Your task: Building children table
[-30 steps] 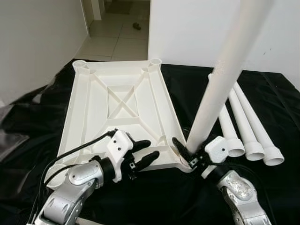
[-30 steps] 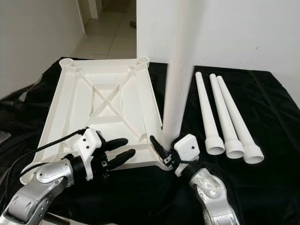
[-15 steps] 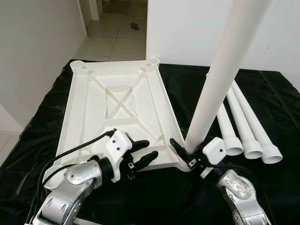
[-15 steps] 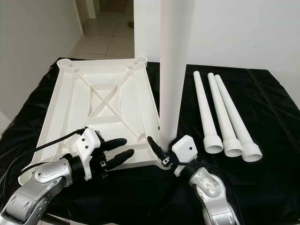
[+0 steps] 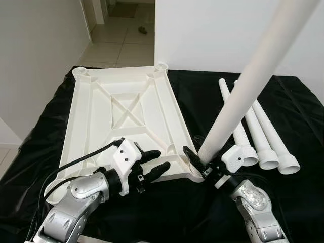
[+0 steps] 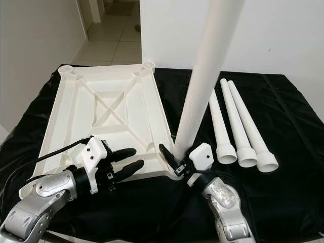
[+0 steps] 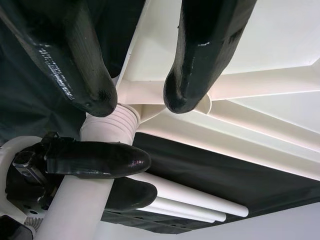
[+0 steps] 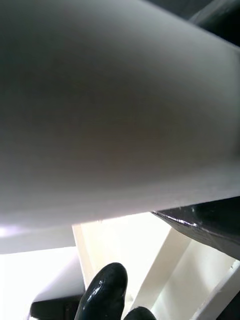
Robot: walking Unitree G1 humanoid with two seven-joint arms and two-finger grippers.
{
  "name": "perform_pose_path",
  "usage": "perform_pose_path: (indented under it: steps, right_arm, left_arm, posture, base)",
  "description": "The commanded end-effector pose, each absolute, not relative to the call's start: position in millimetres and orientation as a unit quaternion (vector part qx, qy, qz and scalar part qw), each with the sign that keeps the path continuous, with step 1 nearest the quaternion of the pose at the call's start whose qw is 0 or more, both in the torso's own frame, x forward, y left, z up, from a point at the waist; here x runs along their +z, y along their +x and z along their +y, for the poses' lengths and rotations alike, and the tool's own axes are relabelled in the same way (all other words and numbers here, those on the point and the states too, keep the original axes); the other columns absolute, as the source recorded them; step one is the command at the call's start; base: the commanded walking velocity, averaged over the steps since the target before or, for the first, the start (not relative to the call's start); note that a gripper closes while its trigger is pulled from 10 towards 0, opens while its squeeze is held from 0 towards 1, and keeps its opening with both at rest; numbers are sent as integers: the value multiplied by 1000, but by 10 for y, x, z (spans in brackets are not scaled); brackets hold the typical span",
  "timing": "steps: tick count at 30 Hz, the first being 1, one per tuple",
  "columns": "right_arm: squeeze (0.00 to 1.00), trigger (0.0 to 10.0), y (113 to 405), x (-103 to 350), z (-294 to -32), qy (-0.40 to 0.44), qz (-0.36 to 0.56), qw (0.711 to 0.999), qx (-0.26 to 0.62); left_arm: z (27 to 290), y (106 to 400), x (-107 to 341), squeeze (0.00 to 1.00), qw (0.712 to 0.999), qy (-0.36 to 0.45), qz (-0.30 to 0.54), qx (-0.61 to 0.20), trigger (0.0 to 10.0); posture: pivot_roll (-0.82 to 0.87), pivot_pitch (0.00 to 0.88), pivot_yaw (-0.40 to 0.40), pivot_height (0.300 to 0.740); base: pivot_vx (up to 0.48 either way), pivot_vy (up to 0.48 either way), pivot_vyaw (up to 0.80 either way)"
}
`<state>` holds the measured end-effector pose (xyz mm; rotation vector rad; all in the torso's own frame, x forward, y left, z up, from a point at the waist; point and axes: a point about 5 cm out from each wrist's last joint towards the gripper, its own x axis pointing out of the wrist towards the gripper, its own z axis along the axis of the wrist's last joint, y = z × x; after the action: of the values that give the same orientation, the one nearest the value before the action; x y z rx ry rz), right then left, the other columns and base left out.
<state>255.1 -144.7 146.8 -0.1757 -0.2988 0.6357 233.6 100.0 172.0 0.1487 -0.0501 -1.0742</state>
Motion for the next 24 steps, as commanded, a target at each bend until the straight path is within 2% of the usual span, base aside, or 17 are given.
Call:
perform_pose_path:
  steps: [1, 24]
  right_arm:
    - [0, 10000, 2587, 1259, -1522, -74, -81, 948, 297]
    - [0, 10000, 2710, 1145, -1500, -61, 10, 953, 295]
  left_arm:
    - [1006, 2324, 1742, 0, 855, 72, -23, -512, 10000]
    - [1020, 2295, 1742, 0, 857, 70, -20, -510, 10000]
  posture:
    - [71, 140, 28, 740]
    - [78, 138, 19, 740]
  base:
    - [0, 0, 0]
    - [0, 0, 0]
